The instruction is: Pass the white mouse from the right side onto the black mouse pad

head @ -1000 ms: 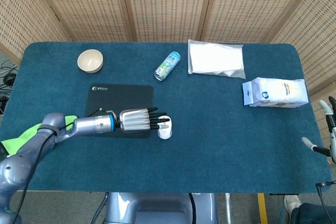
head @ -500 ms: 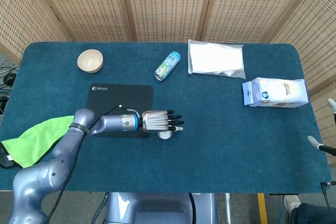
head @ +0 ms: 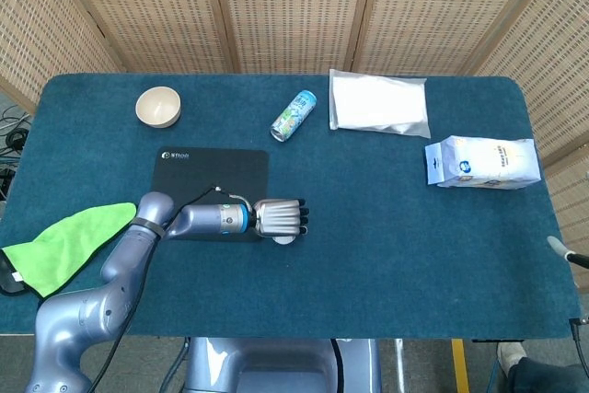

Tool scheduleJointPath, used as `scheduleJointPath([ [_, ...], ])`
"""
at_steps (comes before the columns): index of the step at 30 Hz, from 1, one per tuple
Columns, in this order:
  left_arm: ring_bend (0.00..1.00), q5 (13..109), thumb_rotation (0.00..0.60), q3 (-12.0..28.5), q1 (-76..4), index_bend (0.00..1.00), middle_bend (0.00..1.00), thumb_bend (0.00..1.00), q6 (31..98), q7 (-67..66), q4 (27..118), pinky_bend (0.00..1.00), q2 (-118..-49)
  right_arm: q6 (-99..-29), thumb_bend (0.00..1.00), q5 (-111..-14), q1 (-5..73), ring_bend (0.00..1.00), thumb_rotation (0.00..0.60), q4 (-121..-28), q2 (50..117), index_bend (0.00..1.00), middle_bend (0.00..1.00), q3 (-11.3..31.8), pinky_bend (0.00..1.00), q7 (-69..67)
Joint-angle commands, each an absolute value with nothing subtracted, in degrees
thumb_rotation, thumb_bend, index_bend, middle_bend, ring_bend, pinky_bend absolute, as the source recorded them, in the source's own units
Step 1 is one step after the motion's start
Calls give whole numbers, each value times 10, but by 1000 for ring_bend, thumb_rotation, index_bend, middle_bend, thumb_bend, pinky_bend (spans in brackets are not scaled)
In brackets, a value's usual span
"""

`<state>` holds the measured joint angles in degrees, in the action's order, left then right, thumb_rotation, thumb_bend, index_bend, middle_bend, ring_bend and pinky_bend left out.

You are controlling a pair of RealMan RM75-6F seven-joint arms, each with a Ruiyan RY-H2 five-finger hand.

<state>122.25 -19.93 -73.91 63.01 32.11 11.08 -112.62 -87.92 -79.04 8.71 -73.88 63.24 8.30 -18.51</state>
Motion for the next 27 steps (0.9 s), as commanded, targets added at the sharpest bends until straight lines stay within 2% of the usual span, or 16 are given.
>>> scheduleJointPath([
  [1, 274, 1218, 600, -204, -734, 573, 486, 400, 642, 314, 105, 336, -1127, -878, 0, -790, 86, 0, 600, -737, 633, 0, 0, 85, 0, -187],
  [8, 274, 1205, 600, -208, -714, 573, 486, 373, 685, 302, 94, 336, -1107, -873, 0, -792, 84, 0, 600, -735, 636, 0, 0, 87, 0, -179],
  [17, 274, 1202, 600, -232, -652, 573, 486, 366, 741, 303, 79, 336, -1037, -877, 0, -805, 83, 0, 600, -743, 642, 0, 0, 85, 0, -147],
  [27, 274, 1202, 600, -255, -594, 573, 485, 377, 746, 305, 61, 336, -988, -872, 0, -814, 85, 0, 600, -756, 649, 0, 0, 83, 0, -113],
])
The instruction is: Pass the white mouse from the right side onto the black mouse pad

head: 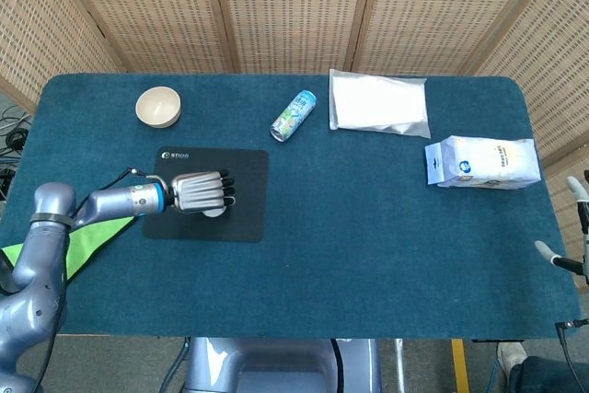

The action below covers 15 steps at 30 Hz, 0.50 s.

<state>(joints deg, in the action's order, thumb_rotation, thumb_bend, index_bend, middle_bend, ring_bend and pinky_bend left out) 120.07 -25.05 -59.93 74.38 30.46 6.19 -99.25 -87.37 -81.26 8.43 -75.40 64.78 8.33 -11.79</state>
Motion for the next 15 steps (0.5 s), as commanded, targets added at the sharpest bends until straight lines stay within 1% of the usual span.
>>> scheduleJointPath([
  [1, 274, 1204, 600, -260, -590, 573, 485, 377, 750, 301, 59, 336, -986, -872, 0, -815, 86, 0, 600, -757, 650, 0, 0, 83, 0, -110],
  [6, 274, 1199, 600, -263, -575, 573, 486, 373, 735, 300, 54, 336, -980, -867, 0, -815, 87, 0, 600, -759, 652, 0, 0, 84, 0, -101],
  [15, 273, 1190, 600, -263, -572, 573, 481, 363, 705, 294, 52, 336, -1001, -862, 0, -813, 87, 0, 600, -758, 654, 0, 0, 87, 0, -99],
])
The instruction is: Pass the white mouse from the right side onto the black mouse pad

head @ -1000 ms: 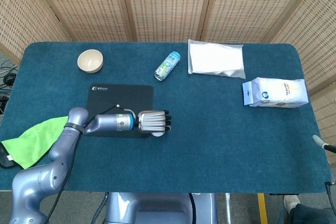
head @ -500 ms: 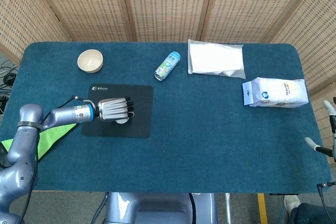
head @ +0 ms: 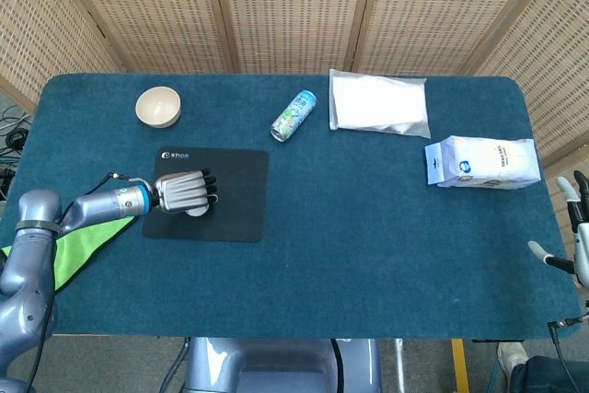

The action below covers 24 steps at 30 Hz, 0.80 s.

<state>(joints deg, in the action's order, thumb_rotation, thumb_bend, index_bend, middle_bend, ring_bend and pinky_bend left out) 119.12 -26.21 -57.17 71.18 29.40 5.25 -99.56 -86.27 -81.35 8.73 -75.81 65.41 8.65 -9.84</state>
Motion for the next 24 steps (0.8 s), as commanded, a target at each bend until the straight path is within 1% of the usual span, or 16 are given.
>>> scheduleJointPath([
  [1, 272, 1189, 600, -263, -572, 573, 480, 361, 703, 293, 52, 336, -1003, -861, 0, -814, 88, 0, 600, -758, 654, 0, 0, 87, 0, -99],
  [3, 272, 1188, 600, -263, -573, 572, 475, 356, 696, 291, 51, 336, -1009, -860, 0, -815, 88, 0, 600, -757, 654, 0, 0, 86, 0, -99],
  [5, 271, 1185, 600, -263, -574, 530, 421, 346, 691, 290, 50, 336, -1013, -859, 0, -814, 88, 0, 600, -757, 654, 0, 0, 87, 0, -100],
  [6, 265, 1185, 600, -263, -575, 465, 351, 332, 687, 289, 49, 336, -1014, -859, 0, -814, 88, 0, 600, -756, 654, 0, 0, 87, 0, -100],
  [7, 250, 1186, 600, -265, -576, 377, 268, 313, 683, 287, 48, 336, -1015, -858, 0, -813, 87, 0, 600, -756, 654, 0, 0, 88, 0, -101],
  [9, 202, 1187, 600, -268, -578, 241, 147, 278, 677, 284, 48, 336, -1016, -858, 0, -811, 87, 0, 600, -756, 655, 0, 0, 90, 0, -104],
  [10, 170, 1188, 600, -270, -578, 177, 92, 262, 674, 283, 48, 336, -1016, -859, 0, -811, 87, 0, 600, -756, 655, 0, 0, 90, 0, -106],
  [12, 125, 1189, 600, -272, -580, 96, 26, 240, 670, 284, 48, 336, -1017, -859, 0, -812, 86, 0, 600, -756, 655, 0, 0, 91, 0, -108],
  [13, 103, 1190, 600, -274, -580, 60, 7, 229, 669, 284, 49, 336, -1016, -860, 0, -812, 86, 0, 600, -755, 656, 0, 0, 91, 0, -107],
  [16, 69, 1190, 600, -276, -581, 6, 0, 213, 673, 283, 50, 336, -1012, -861, 0, -813, 86, 0, 600, -756, 655, 0, 0, 92, 0, -109],
  [22, 54, 1177, 600, -267, -577, 0, 0, 210, 703, 282, 54, 323, -997, -865, 0, -819, 84, 0, 600, -761, 652, 0, 0, 92, 0, -110],
  [23, 52, 1171, 600, -262, -576, 0, 0, 209, 713, 281, 55, 318, -993, -866, 0, -820, 84, 0, 600, -763, 652, 0, 0, 92, 0, -110],
  [24, 47, 1157, 600, -248, -572, 0, 0, 208, 729, 285, 59, 311, -988, -867, 0, -822, 83, 0, 600, -764, 651, 0, 0, 92, 0, -110],
])
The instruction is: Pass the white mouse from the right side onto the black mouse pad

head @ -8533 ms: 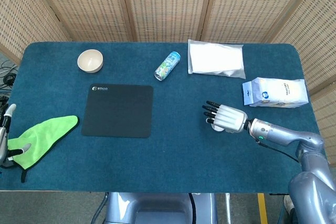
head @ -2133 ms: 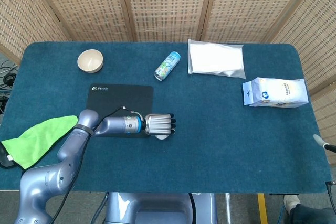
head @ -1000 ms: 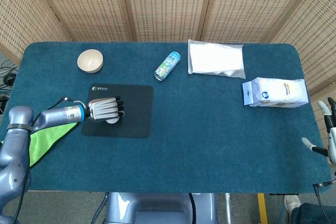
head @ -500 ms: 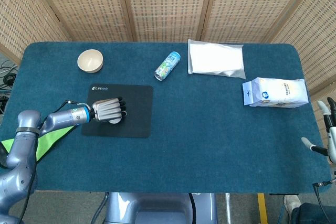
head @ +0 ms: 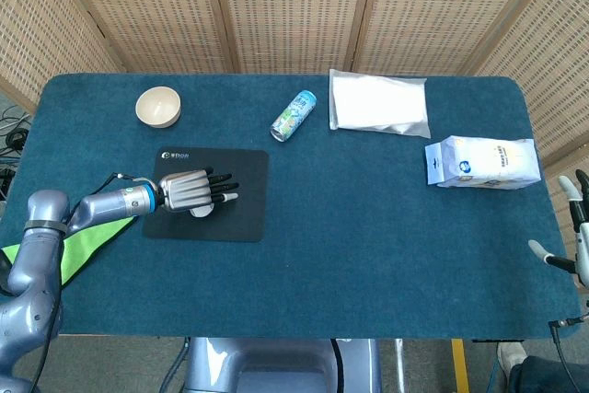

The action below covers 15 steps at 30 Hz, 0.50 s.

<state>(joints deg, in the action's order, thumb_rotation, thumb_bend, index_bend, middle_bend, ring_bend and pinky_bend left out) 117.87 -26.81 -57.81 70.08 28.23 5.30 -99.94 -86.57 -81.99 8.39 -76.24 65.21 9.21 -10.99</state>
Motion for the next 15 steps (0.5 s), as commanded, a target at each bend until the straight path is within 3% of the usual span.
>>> scheduleJointPath([
  [1, 41, 1147, 600, -238, -569, 0, 0, 207, 739, 289, 63, 301, -985, -868, 0, -823, 83, 0, 600, -765, 651, 0, 0, 91, 0, -110],
  [9, 0, 1016, 600, -111, -502, 0, 0, 177, 881, 342, 123, 156, -957, -875, 0, -836, 80, 0, 600, -779, 645, 0, 0, 87, 0, -107],
  [13, 0, 970, 600, -76, -457, 0, 0, 163, 881, 354, 178, 27, -941, -874, 0, -841, 80, 0, 600, -786, 643, 0, 0, 84, 0, -100],
  [15, 0, 938, 600, -56, -421, 0, 0, 162, 868, 334, 249, 3, -920, -875, 0, -844, 80, 0, 600, -792, 641, 0, 0, 82, 0, -96],
])
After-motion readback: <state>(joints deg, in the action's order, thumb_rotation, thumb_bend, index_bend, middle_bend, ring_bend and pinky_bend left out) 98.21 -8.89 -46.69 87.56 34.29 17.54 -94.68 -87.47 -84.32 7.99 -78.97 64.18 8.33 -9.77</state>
